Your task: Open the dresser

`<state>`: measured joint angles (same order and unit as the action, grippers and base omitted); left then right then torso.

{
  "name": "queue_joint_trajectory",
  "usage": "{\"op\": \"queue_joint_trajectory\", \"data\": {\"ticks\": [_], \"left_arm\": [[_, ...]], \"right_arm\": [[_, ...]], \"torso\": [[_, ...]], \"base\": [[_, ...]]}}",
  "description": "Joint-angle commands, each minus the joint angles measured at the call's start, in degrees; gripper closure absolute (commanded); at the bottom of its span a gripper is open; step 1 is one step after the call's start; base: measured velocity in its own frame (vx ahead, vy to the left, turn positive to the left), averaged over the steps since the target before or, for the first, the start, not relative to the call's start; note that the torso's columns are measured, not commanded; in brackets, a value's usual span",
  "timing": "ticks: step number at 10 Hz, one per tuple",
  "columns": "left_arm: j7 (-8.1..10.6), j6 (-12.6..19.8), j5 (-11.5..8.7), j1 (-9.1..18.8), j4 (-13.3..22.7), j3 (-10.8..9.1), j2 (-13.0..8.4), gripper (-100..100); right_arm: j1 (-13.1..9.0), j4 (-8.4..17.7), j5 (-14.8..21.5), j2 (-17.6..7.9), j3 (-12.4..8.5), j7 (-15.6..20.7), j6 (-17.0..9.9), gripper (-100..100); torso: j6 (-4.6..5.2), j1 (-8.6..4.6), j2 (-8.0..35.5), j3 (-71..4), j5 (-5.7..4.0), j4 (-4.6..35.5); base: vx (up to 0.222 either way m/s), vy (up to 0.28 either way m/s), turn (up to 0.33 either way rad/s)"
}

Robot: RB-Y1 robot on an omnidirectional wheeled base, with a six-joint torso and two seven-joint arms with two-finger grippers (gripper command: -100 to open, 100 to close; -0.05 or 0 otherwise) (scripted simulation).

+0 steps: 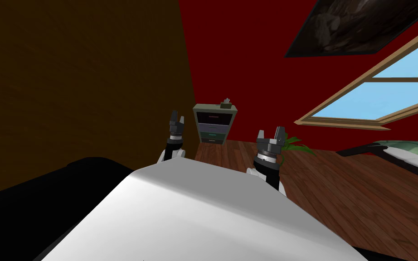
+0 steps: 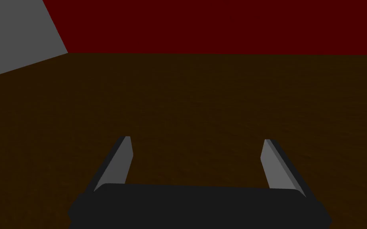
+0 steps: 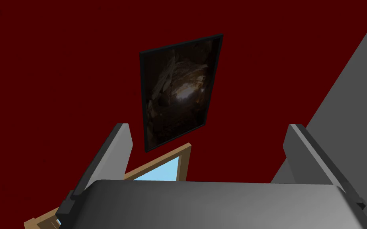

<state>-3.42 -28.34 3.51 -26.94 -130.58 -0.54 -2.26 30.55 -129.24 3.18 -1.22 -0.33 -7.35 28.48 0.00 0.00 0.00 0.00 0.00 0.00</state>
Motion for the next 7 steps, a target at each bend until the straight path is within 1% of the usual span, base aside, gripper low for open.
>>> {"op": "queue_joint_trajectory", "data": {"ticks": [1,3,7], "left_arm": [[0.00,0.00,0.00,0.00,0.00,0.00,0.00,0],[0.00,0.00,0.00,0.00,-0.01,0.00,0.00,0],[0.00,0.00,0.00,0.00,-0.01,0.00,0.00,0]], "right_arm": [[0.00,0.00,0.00,0.00,0.00,0.00,0.00,0],[0.00,-0.01,0.00,0.00,0.00,0.00,0.00,0],[0.00,-0.02,0.00,0.00,0.00,0.00,0.01,0]], "torso": [[0.00,0.00,2.32,-4.67,0.00,2.35],[0.00,0.00,10.03,-20.14,0.00,10.06],[0.00,0.00,26.93,-53.81,0.00,26.91]], "base": [[0.000,0.000,0.000],[0.000,0.000,0.000],[0.000,0.000,0.000]]}}
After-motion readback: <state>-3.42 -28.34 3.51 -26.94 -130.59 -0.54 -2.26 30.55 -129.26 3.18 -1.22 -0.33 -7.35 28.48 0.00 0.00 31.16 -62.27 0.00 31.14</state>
